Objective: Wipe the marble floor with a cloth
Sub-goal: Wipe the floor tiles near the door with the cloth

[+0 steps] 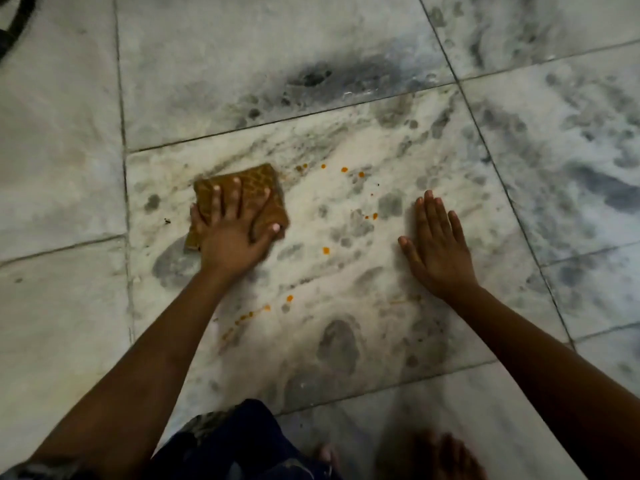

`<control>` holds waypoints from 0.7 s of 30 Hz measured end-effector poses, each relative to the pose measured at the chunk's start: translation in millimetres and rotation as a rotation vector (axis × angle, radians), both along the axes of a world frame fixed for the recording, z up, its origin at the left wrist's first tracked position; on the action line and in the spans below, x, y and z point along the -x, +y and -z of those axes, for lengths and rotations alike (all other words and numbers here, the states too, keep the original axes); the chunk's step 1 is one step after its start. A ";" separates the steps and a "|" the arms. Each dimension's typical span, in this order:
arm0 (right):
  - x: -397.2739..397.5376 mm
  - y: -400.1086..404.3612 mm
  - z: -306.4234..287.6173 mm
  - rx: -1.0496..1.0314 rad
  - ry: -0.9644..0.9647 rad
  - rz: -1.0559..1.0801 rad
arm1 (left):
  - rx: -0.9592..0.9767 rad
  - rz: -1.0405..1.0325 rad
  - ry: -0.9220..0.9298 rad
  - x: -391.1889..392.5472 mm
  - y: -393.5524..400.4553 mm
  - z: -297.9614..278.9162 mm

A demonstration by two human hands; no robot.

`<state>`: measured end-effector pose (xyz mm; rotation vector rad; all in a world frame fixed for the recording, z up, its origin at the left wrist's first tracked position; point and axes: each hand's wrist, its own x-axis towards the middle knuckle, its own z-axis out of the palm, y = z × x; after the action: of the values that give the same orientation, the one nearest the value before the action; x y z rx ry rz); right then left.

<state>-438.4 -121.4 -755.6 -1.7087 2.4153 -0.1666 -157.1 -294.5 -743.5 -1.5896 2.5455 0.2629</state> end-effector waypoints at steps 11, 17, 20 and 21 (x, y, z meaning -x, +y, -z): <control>0.7 -13.1 11.5 0.021 -0.019 0.009 | -0.013 0.128 0.020 95.2 -19.2 0.1; -1.1 -13.1 14.9 0.065 -0.025 0.005 | -0.033 0.316 0.003 14.3 28.1 -4.4; -0.6 -13.2 15.1 0.078 -0.020 0.010 | -0.027 0.198 -0.056 9.6 -8.8 -10.1; -0.7 -13.1 14.9 0.077 -0.019 0.006 | -0.037 0.123 -0.047 21.3 -23.1 -10.8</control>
<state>-437.7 -134.5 -770.5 -1.7234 2.4304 -0.2786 -178.4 -317.6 -732.7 -1.4026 2.5743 0.2552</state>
